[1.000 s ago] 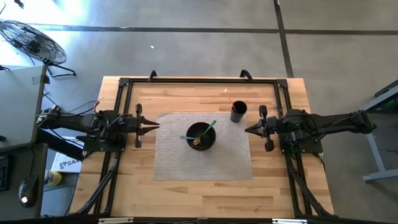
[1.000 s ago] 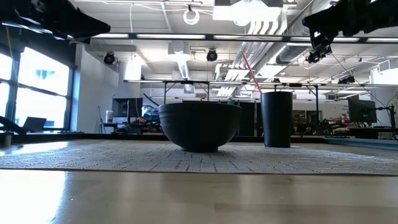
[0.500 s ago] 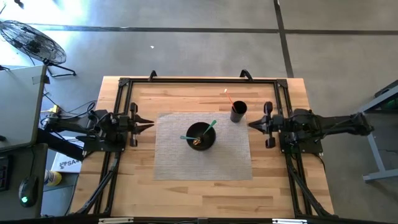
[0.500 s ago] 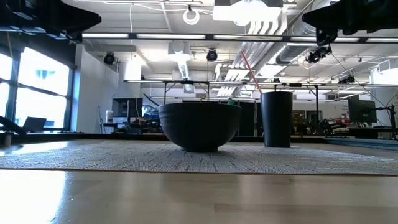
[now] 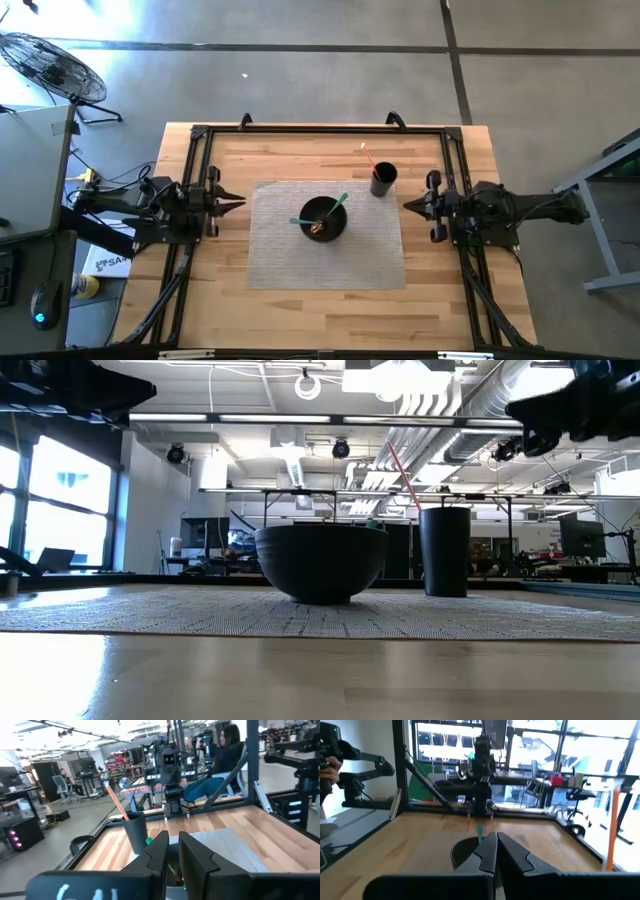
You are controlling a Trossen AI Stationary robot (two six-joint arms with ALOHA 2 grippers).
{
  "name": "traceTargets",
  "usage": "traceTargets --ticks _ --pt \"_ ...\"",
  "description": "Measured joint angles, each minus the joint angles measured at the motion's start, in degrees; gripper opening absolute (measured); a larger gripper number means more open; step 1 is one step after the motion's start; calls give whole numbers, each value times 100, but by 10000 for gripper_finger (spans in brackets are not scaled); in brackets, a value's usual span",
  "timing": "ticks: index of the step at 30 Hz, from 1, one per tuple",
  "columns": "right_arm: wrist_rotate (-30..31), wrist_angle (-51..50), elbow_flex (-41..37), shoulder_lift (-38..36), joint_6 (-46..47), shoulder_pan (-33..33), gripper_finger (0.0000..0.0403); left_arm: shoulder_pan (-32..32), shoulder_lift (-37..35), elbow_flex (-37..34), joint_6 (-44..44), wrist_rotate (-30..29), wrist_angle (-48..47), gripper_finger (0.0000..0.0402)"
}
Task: Pick & Place Utensil
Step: Return to Home Position
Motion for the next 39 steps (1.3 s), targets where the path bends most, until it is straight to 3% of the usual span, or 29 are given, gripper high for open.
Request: traceTargets --ticks 8,21,26,29,34,39 --pt "-16 825 -706 -87 133 0 2 -1 4 -410 -75 41 596 40" --pt "-92 841 -702 -76 359 2 9 0 0 -1122 -397 177 1454 40" --pt "-89 841 -702 -74 372 2 4 0 -3 -1196 -484 203 1388 40" --pt "95 898 -702 -73 348 2 1 1 3 -1204 -517 480 1296 40" --pt "601 756 -702 -72 370 2 5 0 2 -1211 -489 1434 1196 40" --pt "753 713 -702 -72 372 2 9 -1 2 -1213 -473 1331 1180 40"
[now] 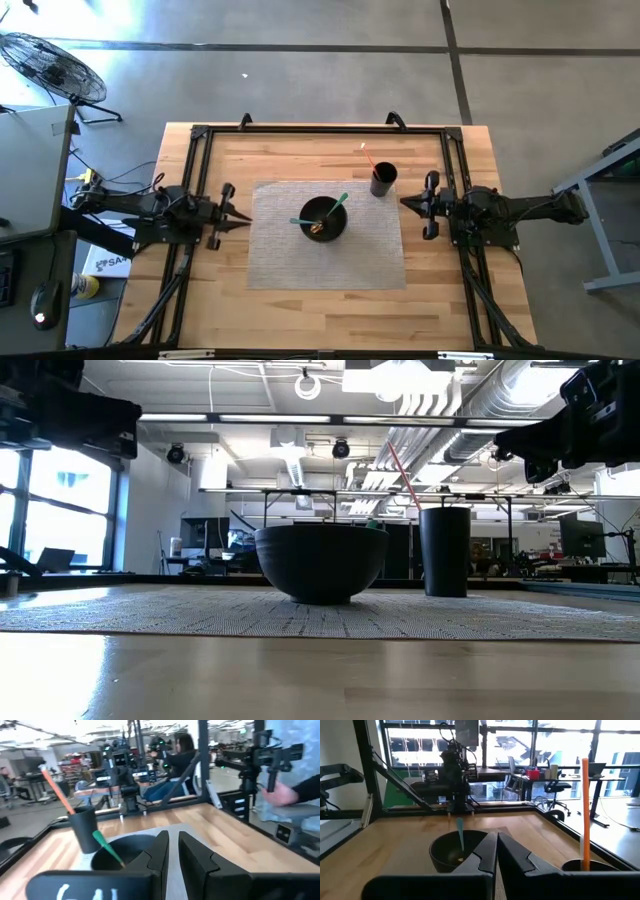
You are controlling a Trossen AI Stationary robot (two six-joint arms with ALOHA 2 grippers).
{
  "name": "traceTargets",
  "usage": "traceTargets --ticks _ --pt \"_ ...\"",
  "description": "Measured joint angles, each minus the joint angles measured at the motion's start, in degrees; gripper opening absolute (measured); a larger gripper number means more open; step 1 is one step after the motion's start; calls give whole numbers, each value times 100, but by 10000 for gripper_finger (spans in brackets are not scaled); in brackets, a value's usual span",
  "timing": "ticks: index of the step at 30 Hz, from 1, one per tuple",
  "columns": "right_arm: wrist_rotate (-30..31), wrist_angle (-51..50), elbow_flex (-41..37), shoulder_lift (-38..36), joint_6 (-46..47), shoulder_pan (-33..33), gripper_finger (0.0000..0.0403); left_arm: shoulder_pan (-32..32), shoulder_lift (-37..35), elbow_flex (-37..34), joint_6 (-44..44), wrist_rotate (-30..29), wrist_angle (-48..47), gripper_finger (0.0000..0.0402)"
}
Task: Pick & Place Utensil
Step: Return to Home Position
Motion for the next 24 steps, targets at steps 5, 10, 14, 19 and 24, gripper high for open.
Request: traceTargets --ticks 5,10,14,19,24 --pt "73 25 0 0 -441 0 5 0 2 -4 -2 -207 -319 40" --pt "73 23 0 0 -771 0 7 0 0 -7 3 -252 -617 40" --pt "71 23 0 0 -775 0 7 0 1 -9 155 -267 -737 40" --pt "71 23 0 0 -762 0 9 0 2 -11 173 -370 -742 40" --pt "69 21 0 0 -758 0 11 1 2 -12 173 -490 -825 40"
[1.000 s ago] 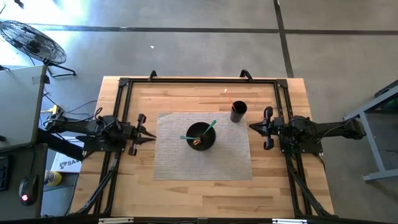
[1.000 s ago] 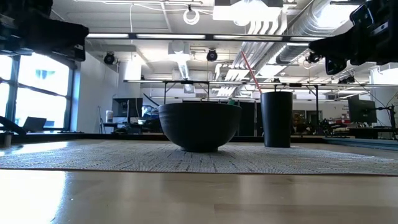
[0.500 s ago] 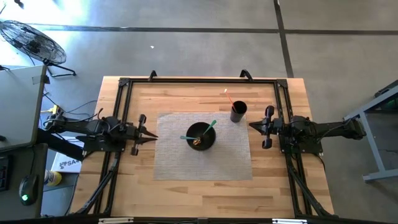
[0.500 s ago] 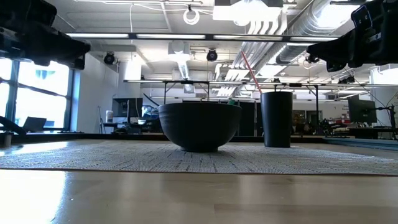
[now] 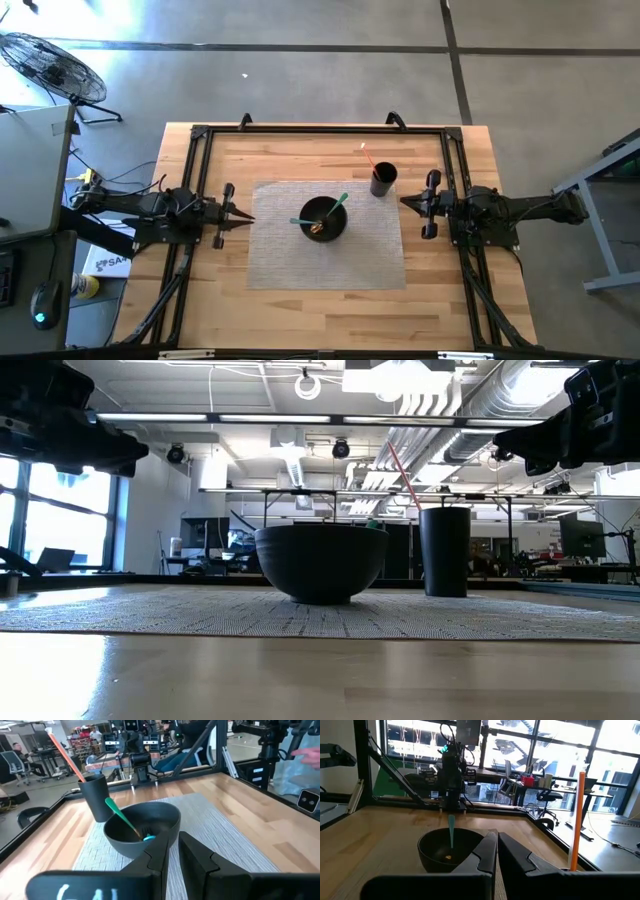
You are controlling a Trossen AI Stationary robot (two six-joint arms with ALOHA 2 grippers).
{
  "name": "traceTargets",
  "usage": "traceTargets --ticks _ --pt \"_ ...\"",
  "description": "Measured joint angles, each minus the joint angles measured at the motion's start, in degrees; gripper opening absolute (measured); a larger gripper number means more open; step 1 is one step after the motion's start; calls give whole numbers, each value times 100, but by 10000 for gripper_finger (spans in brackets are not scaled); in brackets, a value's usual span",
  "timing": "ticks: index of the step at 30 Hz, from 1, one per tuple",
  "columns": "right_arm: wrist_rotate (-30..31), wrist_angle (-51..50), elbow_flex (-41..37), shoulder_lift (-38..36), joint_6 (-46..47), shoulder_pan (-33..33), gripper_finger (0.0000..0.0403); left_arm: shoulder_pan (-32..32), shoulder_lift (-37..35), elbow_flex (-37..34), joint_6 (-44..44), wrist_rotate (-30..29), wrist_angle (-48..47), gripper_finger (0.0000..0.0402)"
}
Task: Pick & Place Utensil
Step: Return to Home Position
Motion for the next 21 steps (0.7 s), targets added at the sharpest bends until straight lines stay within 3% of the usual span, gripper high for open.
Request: traceTargets --ticks 6,12,21 --pt "-3 -106 0 -2 68 0 12 0 -1 -1 -2 -5 -6 40" --pt "-5 -626 0 -1 748 0 12 0 -2 -1 -4 -9 -6 40" --pt "-4 -719 0 -2 758 0 12 -1 -1 -1 -7 -10 -10 40"
